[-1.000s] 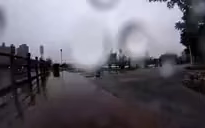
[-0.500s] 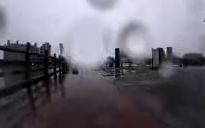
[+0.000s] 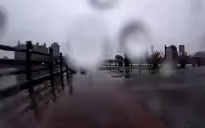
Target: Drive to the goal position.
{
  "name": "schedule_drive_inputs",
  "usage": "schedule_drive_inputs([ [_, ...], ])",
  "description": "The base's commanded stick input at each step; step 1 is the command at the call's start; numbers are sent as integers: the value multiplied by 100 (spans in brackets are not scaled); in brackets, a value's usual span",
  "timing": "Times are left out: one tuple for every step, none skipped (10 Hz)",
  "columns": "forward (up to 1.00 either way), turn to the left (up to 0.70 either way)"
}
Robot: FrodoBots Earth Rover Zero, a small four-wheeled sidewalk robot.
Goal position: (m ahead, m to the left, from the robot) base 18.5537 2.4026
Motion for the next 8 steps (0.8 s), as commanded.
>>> schedule_drive_inputs([
  [100,0],
  [100,0],
  [100,0],
  [100,0],
  [100,2],
  [100,36],
  [100,40],
  [100,40],
])
